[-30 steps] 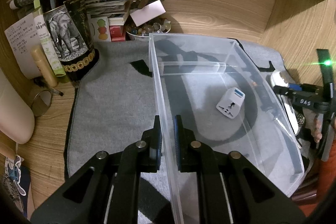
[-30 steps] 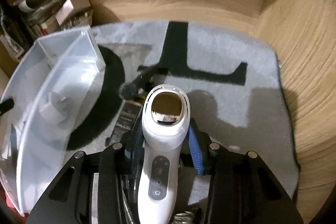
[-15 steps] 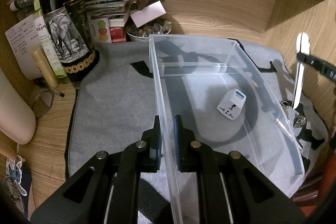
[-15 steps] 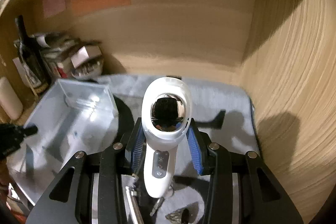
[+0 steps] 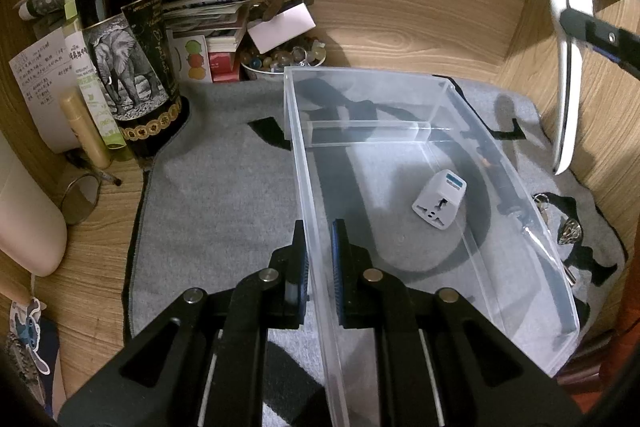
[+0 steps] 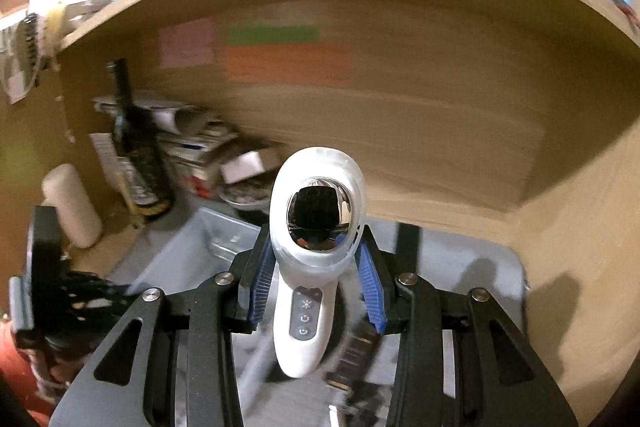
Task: Organize rigid objects
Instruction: 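Lift the white device into the clear box and release it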
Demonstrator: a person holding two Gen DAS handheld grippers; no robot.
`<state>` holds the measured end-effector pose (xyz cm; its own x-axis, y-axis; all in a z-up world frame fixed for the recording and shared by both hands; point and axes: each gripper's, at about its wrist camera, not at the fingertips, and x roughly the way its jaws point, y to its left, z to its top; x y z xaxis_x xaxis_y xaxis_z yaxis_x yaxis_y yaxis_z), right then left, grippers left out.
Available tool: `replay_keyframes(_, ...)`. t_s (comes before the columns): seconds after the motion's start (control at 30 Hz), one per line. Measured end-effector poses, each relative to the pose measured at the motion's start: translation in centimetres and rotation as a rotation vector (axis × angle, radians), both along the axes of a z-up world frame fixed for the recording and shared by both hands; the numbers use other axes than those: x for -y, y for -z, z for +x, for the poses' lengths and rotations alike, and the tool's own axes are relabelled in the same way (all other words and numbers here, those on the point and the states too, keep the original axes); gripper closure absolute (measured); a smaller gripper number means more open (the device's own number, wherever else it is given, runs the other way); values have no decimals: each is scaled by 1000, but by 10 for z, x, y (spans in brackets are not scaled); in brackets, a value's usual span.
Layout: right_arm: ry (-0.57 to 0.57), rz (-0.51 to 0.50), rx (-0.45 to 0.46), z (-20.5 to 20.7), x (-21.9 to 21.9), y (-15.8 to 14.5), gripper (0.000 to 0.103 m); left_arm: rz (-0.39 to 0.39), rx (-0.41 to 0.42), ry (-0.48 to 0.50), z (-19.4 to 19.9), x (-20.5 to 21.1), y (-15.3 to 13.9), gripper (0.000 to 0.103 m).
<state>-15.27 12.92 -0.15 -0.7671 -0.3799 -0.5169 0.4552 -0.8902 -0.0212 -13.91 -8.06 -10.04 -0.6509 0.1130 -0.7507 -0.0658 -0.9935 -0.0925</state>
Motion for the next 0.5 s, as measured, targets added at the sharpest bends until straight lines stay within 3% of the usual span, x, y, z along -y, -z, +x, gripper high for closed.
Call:
replay_keyframes(0.27, -107, 30, 53, -3, 44, 14, 67, 4, -5, -2, 1, -2, 0, 92)
replay_keyframes(0.5, -164, 81, 150, -10, 72, 45, 67, -2, -8, -1, 2, -5, -1, 92)
